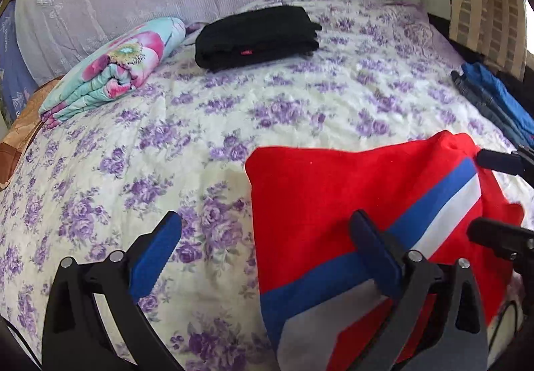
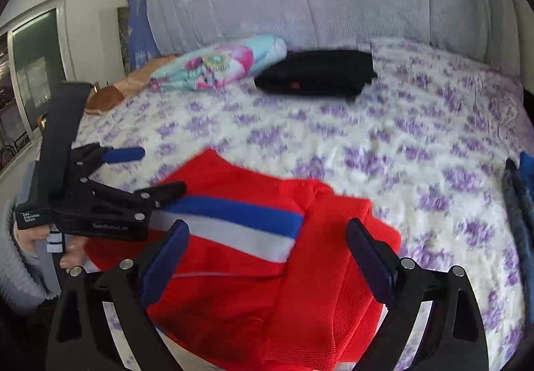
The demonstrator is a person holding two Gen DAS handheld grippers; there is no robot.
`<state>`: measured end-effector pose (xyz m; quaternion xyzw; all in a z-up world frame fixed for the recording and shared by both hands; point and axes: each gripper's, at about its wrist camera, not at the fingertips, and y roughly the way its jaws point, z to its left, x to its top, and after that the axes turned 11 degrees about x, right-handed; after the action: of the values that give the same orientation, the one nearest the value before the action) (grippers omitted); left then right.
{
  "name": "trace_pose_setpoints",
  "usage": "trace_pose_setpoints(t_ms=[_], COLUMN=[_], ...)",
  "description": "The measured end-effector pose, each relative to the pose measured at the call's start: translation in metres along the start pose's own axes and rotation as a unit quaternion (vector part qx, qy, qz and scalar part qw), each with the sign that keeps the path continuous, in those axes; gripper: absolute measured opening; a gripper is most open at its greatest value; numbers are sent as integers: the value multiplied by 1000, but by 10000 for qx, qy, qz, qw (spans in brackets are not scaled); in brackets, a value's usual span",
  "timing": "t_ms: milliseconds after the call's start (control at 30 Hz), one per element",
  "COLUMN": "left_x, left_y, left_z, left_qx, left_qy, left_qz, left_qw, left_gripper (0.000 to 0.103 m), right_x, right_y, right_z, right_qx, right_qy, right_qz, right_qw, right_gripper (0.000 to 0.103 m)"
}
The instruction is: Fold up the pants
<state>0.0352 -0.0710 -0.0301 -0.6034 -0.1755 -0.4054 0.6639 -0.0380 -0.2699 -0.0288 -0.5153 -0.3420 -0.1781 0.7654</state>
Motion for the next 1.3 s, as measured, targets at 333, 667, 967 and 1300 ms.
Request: trace_pose_setpoints(t_ms=[333, 667, 967, 1300], left_x=[-8, -26, -29, -34], left_y=[-9, 9, 1, -13], left_z=[33, 42, 40, 37], left_qx=[-356, -634, -304, -61], left_qy=[-892, -1094, -1109, -1146], left_qz=[-54, 385, 286, 179], left_qw=[9954, 9912, 9930, 9932], left_gripper=[99, 99, 99, 98], right_x=[-5, -21, -25, -25], right_y=[-38, -4, -29, -30], right_z=[-2, -26, -38, -42], right_qx=[93, 345, 400, 470], right_qy=[198, 659, 966, 1091], right_qz=[-743, 178, -479, -591], right_qw=[9970, 9971, 9934, 9912], right_gripper=[100, 100, 100, 100])
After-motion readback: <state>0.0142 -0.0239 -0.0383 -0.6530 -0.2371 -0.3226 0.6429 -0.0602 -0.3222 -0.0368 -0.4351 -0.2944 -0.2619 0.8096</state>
